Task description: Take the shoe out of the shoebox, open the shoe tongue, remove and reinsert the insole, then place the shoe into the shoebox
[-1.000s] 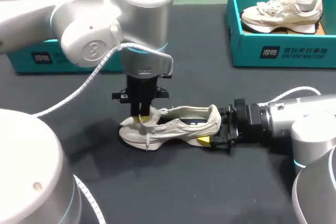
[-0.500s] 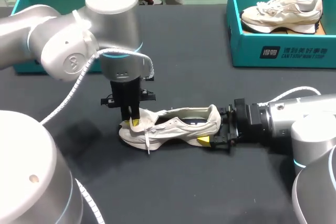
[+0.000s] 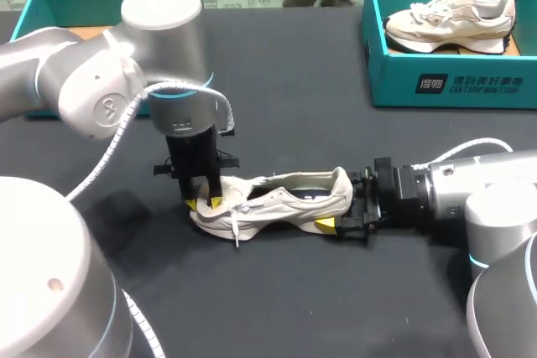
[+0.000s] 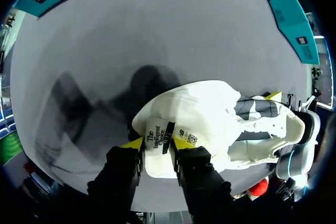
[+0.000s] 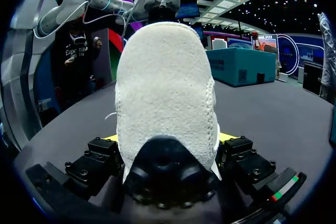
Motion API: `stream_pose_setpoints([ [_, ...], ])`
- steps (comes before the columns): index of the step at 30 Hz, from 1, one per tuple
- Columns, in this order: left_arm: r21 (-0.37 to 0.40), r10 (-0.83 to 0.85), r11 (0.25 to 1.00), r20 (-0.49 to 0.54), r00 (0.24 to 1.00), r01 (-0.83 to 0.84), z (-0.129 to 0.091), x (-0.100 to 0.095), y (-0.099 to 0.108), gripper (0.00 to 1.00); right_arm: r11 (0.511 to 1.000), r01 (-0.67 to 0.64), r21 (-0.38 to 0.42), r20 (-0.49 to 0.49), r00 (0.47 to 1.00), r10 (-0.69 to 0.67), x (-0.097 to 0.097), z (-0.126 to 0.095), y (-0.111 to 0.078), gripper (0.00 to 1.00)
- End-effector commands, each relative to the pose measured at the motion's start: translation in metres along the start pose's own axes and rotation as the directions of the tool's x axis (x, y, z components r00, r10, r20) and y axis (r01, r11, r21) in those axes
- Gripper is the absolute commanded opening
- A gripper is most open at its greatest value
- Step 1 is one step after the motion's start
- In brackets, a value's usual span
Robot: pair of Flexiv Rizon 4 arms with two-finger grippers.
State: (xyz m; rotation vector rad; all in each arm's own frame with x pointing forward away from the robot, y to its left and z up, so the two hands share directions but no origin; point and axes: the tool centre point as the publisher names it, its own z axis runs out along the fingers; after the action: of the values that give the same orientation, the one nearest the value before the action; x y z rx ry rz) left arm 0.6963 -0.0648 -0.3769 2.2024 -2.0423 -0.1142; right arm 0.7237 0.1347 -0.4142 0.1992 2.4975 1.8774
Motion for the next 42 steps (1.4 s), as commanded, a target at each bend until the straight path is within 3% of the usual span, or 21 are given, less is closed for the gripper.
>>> stream_pose_setpoints([
  [1, 0.010, 0.003, 1.000, 0.011, 1.000, -0.004, -0.002, -0.007, 0.004, 0.38, 1.000, -0.001, 0.003, 0.003, 1.000, 0.001, -0.001, 0.000, -0.002, 0.00],
  [11, 0.045, 0.046, 0.998, 0.015, 0.999, -0.046, -0.027, -0.018, 0.013, 0.49, 1.000, -0.001, 0.003, 0.003, 1.000, 0.001, -0.001, 0.000, -0.002, 0.00],
  [25, 0.123, 0.250, 0.962, -0.039, 0.967, -0.244, -0.082, 0.019, 0.015, 0.48, 1.000, -0.001, 0.003, 0.003, 1.000, 0.001, -0.001, 0.000, -0.002, 0.00],
  [36, 0.138, 0.525, 0.846, -0.050, 0.850, -0.515, -0.145, 0.042, 0.005, 0.53, 1.000, -0.001, 0.003, 0.003, 1.000, 0.001, -0.001, 0.000, -0.002, 0.00],
  [42, 0.122, 0.682, 0.730, -0.066, 0.728, -0.673, -0.166, 0.063, 0.002, 0.43, 1.000, -0.001, 0.003, 0.003, 1.000, 0.001, -0.001, 0.000, -0.002, 0.00],
])
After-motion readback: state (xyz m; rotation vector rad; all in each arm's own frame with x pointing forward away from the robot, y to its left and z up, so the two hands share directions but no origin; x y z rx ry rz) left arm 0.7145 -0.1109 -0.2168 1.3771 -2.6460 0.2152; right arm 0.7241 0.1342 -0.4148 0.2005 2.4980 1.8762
